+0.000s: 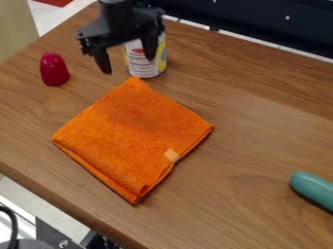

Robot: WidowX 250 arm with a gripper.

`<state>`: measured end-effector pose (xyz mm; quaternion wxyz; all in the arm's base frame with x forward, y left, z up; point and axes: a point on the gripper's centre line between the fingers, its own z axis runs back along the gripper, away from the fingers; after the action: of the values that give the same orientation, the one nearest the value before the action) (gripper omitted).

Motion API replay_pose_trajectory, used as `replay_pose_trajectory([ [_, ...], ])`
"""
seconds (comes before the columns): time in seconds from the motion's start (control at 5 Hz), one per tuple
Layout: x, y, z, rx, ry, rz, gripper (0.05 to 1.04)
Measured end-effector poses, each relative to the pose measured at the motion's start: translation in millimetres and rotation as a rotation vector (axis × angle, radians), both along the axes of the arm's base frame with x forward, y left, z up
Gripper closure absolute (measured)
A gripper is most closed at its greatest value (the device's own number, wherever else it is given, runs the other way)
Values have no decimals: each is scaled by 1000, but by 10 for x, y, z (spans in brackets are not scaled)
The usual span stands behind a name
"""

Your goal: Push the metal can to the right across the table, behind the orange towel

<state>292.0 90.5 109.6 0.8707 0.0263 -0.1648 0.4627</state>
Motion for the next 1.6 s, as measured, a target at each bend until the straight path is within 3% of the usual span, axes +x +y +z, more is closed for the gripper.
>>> replay_pose_trajectory([
  [0.4,335,574,214,42,-209,319,88],
  [0.6,536,771,163,51,-257,407,88],
  [0.8,734,921,39,107,-253,511,88],
  [1.0,881,946,-5,129,-237,554,88],
  [1.2,965,913,-165,138,-174,674,88],
  [1.4,933,845,-200,104,-129,711,88],
  [1.6,889,758,-210,109,-88,728,88],
])
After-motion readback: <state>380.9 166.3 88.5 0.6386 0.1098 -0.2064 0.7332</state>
